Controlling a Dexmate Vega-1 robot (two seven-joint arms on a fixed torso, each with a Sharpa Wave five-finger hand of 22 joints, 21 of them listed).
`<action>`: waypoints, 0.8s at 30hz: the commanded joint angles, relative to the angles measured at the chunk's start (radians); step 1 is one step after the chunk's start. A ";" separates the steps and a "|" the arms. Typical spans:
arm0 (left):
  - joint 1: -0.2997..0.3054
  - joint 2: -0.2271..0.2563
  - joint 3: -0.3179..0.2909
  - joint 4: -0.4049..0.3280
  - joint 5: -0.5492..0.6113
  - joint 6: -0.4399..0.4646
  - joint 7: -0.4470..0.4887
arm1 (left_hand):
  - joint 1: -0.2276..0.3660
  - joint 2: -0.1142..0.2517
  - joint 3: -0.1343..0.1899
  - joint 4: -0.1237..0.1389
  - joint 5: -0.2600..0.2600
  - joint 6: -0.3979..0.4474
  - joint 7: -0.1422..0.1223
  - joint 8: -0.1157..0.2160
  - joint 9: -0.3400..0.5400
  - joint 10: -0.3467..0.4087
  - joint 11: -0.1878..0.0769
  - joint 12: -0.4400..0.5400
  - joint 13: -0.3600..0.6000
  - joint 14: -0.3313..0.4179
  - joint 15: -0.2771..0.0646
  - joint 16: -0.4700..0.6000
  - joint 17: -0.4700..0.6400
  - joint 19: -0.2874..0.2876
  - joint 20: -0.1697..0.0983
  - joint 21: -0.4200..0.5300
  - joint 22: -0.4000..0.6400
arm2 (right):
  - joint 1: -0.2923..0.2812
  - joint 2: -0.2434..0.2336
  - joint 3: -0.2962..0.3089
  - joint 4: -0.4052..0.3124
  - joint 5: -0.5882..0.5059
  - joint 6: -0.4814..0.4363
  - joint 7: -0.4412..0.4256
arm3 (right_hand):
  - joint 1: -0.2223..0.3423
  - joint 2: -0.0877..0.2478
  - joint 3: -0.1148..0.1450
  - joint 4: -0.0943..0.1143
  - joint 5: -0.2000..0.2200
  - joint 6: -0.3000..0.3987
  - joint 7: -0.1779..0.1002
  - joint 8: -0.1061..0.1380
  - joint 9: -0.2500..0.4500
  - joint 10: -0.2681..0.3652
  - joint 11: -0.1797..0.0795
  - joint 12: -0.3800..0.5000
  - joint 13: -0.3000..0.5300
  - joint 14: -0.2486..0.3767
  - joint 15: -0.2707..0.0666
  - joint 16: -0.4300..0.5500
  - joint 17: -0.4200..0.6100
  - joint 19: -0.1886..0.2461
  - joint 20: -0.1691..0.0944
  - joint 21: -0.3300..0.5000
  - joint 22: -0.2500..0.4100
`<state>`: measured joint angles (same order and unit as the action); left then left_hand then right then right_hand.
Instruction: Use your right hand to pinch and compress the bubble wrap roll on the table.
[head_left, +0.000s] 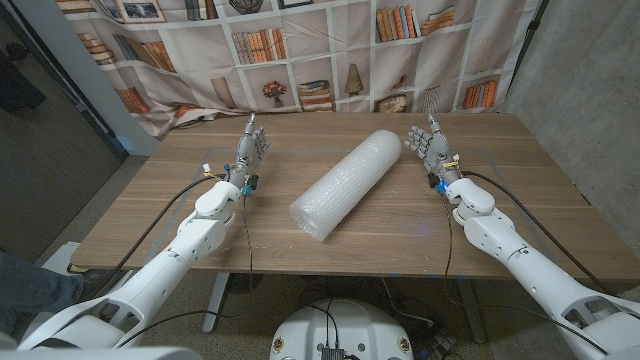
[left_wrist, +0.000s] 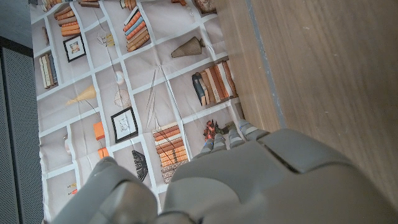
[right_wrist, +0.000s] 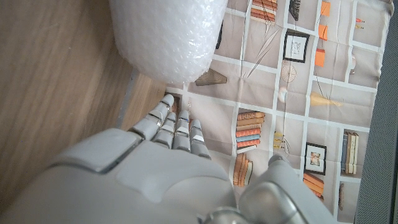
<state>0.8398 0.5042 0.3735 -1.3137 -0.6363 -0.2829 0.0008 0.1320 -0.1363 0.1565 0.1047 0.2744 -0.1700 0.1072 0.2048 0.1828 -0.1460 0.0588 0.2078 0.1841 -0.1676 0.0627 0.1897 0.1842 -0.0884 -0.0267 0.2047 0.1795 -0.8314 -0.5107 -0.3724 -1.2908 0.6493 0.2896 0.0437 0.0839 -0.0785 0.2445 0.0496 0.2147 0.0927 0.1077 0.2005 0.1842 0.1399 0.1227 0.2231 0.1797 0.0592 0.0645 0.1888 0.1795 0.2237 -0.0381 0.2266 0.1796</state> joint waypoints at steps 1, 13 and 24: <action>0.006 0.011 0.006 -0.035 0.023 0.009 0.024 | 0.013 0.006 0.006 0.000 0.008 -0.008 -0.001 0.006 0.002 0.004 -0.002 0.010 0.003 0.004 -0.001 0.010 0.001 -0.001 0.007 0.007 0.002 | -0.008 0.018 0.005 0.004 -0.038 0.085 -0.030 | 0.005 -0.006 0.008 -0.003 0.005 0.005 -0.002 0.005 0.003 0.015 -0.004 0.008 0.002 0.008 0.007 0.006 0.001 0.015 -0.018 0.007 0.005; 0.015 0.021 -0.003 -0.047 -0.004 -0.013 -0.029 | 0.024 0.015 0.005 -0.005 0.011 0.014 -0.001 0.010 0.002 0.027 0.001 0.015 0.003 0.026 -0.001 0.013 0.000 0.020 0.012 0.013 0.002 | -0.029 0.001 0.004 -0.040 -0.096 0.135 -0.062 | 0.026 0.011 0.016 -0.014 0.002 0.031 -0.024 0.011 0.004 0.039 -0.014 0.012 0.002 0.033 -0.008 0.008 0.001 0.040 -0.023 0.012 0.005; 0.028 0.025 -0.010 -0.069 -0.010 -0.027 -0.034 | 0.034 0.023 0.005 -0.008 0.011 0.030 0.000 0.012 0.002 0.044 -0.003 0.018 0.003 0.043 -0.001 0.014 0.000 0.033 0.015 0.015 0.001 | -0.028 -0.014 -0.004 -0.036 -0.183 0.215 -0.077 | 0.048 0.025 0.023 -0.027 -0.002 0.050 -0.032 0.014 0.004 0.060 -0.022 0.015 0.003 0.068 -0.025 0.012 0.001 0.073 -0.030 0.020 0.004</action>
<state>0.8573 0.5257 0.3700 -1.3620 -0.6419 -0.2958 -0.0295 0.1584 -0.1177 0.1607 0.1005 0.2823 -0.1439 0.1069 0.2109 0.1843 -0.1111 0.0572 0.2162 0.1840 -0.1331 0.0600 0.1964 0.1813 -0.0625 -0.0123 0.2117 0.1794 -0.8538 -0.5101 -0.3690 -1.3171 0.5433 0.4380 -0.0097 0.1169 -0.0533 0.2651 0.0289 0.2145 0.1307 0.0770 0.2072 0.1840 0.1881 0.0996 0.2308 0.1799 0.1133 0.0461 0.1963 0.1793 0.2862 -0.0388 0.2405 0.1794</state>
